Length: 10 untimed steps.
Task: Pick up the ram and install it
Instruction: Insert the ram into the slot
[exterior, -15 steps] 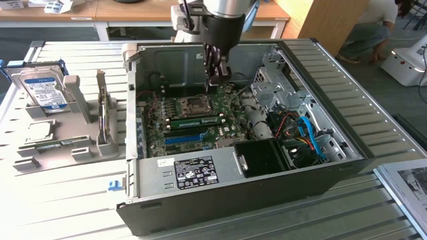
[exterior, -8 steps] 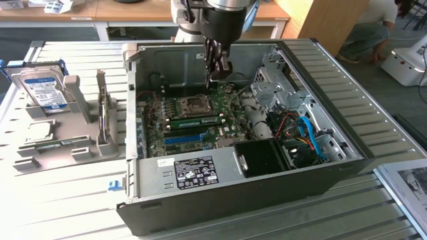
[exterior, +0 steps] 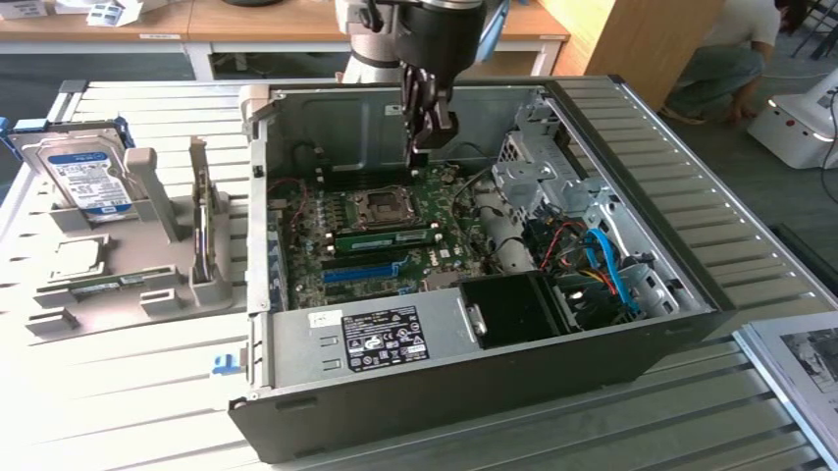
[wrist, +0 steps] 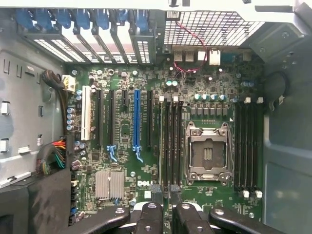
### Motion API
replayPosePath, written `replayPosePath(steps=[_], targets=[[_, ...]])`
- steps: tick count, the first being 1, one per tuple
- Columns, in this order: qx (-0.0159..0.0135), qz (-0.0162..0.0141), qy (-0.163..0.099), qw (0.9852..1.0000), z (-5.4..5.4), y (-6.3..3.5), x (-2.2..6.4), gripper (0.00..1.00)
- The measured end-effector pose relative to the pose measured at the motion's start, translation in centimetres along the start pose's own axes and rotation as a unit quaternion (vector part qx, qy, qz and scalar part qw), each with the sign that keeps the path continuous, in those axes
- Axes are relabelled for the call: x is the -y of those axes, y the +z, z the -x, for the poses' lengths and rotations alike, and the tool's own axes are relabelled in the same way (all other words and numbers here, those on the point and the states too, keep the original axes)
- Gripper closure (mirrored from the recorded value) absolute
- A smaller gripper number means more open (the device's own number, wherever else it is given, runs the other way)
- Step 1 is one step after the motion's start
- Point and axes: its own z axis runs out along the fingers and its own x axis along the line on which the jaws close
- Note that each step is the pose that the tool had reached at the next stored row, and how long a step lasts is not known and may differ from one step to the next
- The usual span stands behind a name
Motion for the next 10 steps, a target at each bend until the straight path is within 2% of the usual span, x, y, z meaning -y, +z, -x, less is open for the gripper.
replayPosePath(steps=[10], targets=[[0.0002,-0.0001,0.000,1.0000,0.00,-0.62,-0.02,0.81]])
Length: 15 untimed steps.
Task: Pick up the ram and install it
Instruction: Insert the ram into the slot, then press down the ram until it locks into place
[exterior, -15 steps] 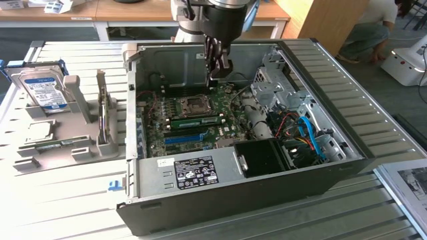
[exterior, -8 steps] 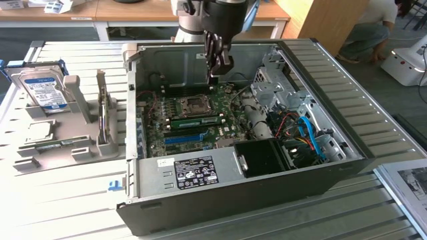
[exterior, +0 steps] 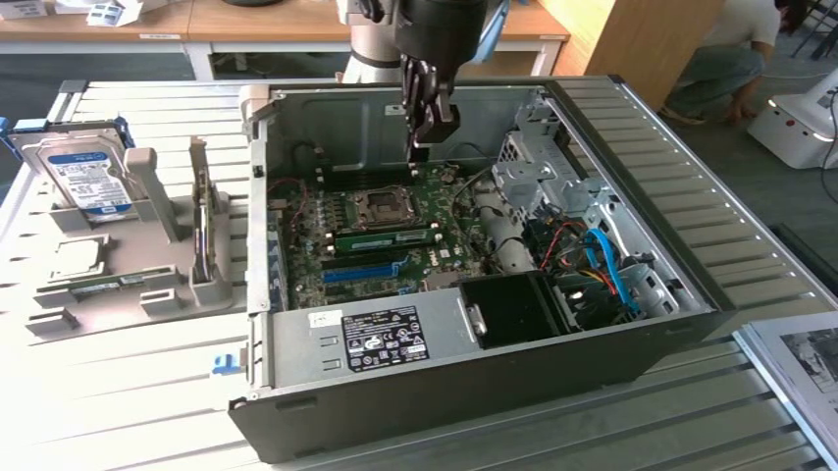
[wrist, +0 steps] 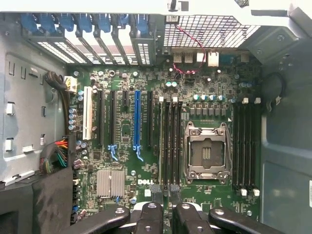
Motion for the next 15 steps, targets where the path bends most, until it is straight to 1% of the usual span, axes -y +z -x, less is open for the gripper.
replayPosePath(steps=[12,13,14,15], targets=[[-0.0001,0.0000,0.000,1.0000,0.00,-0.01,0.00,0.81],[-0.0001,0.0000,0.000,1.0000,0.00,-0.01,0.00,0.82],[-0.0001,0.0000,0.000,1.0000,0.00,-0.01,0.00,0.89],[-0.0001,0.0001,0.000,1.0000,0.00,-0.01,0.00,0.89]])
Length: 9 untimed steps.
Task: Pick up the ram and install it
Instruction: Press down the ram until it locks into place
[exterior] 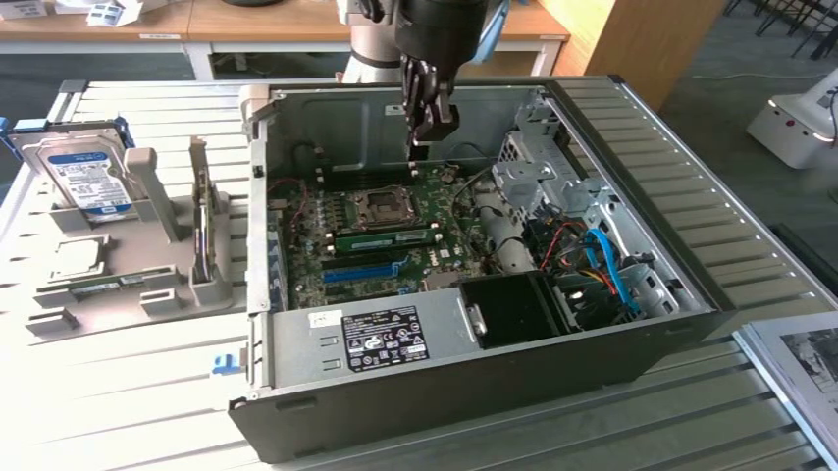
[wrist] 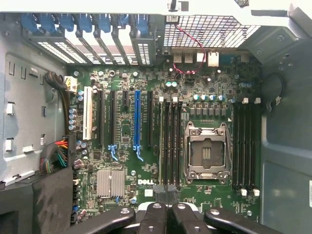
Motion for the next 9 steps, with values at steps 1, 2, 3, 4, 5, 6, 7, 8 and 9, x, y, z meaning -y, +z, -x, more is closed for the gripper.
replayPosePath(steps=[1,2,3,4,5,6,7,8,9], targets=[[0.0000,0.0000,0.000,1.0000,0.00,0.00,0.00,0.90],[0.0000,0.0000,0.000,1.0000,0.00,0.00,0.00,0.90],[0.0000,0.0000,0.000,1.0000,0.00,0.00,0.00,0.90],[0.0000,0.0000,0.000,1.0000,0.00,0.00,0.00,0.90],[0.0000,0.0000,0.000,1.0000,0.00,0.00,0.00,0.90],[0.0000,0.0000,0.000,1.0000,0.00,0.00,0.00,0.90],[0.0000,0.0000,0.000,1.0000,0.00,0.00,0.00,0.90],[0.0000,0.0000,0.000,1.0000,0.00,0.00,0.00,0.90],[0.0000,0.0000,0.000,1.0000,0.00,0.00,0.00,0.90]])
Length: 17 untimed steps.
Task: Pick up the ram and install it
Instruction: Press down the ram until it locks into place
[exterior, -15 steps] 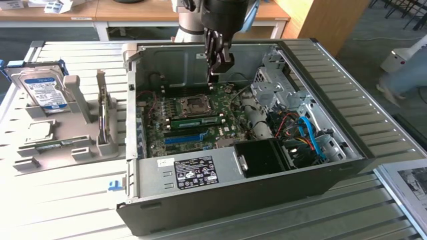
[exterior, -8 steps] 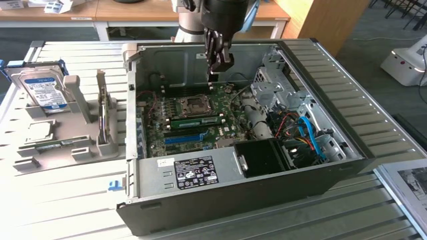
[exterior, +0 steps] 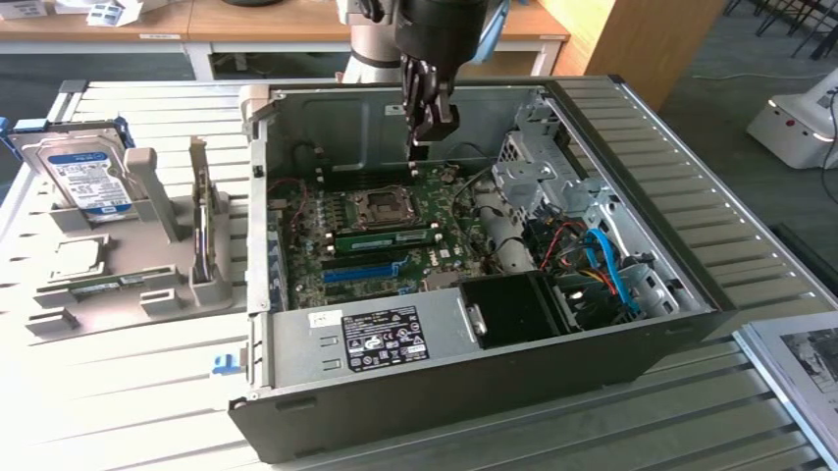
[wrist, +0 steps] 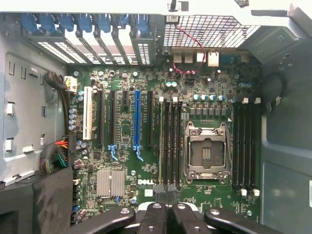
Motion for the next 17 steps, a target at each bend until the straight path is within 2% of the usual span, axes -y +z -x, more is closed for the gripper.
replayPosePath(steps=[8,17], targets=[[0.0000,0.0000,0.000,1.0000,0.0,-0.01,0.37,0.90],[0.0000,0.0000,0.000,1.0000,0.0,-0.06,2.05,0.90]])
